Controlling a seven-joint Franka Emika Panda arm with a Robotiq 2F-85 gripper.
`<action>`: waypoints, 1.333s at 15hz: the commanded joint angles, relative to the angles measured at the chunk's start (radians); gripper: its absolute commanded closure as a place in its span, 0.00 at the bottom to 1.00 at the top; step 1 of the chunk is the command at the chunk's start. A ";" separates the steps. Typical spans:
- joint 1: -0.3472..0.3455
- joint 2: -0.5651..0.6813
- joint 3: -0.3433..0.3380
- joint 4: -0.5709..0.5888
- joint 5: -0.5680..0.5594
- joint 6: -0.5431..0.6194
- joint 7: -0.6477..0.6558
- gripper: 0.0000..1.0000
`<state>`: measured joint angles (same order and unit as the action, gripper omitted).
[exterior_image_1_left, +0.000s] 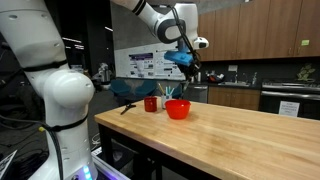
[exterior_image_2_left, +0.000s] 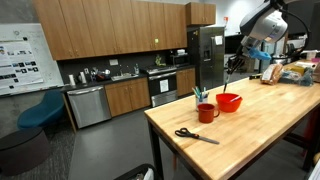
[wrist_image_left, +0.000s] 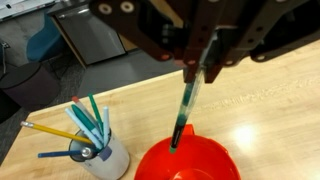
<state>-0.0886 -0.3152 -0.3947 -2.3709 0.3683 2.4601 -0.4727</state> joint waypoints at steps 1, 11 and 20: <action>-0.028 0.061 -0.004 0.024 -0.001 -0.041 0.034 0.96; -0.066 0.233 0.026 0.069 0.086 -0.035 0.032 0.44; -0.040 0.213 0.111 0.101 0.129 -0.013 -0.014 0.00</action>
<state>-0.1315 -0.0951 -0.3122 -2.2823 0.4605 2.4659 -0.4486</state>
